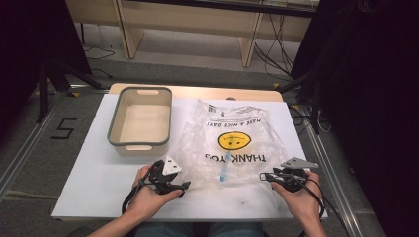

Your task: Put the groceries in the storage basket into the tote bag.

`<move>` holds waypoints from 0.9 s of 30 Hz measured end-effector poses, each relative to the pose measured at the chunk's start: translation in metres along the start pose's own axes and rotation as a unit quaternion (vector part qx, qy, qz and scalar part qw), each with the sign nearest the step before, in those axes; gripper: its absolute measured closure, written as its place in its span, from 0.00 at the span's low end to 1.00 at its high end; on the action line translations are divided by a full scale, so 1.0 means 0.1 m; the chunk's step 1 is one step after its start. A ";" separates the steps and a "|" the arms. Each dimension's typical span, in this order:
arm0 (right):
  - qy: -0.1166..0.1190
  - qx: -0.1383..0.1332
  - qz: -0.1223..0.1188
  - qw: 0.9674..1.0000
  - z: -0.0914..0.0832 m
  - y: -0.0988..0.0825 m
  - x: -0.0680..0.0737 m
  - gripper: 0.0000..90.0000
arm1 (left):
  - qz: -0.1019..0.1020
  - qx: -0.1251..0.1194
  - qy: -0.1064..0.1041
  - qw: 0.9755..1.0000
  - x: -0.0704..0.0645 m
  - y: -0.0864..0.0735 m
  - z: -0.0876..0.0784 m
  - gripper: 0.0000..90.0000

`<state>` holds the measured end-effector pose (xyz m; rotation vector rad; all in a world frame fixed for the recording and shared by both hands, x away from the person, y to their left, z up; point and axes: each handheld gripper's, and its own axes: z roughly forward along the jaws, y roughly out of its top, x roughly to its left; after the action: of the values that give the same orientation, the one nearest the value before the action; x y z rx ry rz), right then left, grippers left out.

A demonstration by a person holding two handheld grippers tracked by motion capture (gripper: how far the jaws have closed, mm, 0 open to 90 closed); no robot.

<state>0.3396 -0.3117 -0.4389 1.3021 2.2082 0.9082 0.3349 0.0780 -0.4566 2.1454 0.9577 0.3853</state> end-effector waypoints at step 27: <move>0.009 -0.037 0.023 0.999 -0.11 -0.15 0.03 0.36 | -0.013 -0.009 -0.018 1.000 0.07 -0.13 -0.05 0.24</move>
<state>0.3223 -0.3176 -0.4422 1.3207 2.1453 1.0114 0.3300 0.0912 -0.4629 2.1146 0.9575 0.3415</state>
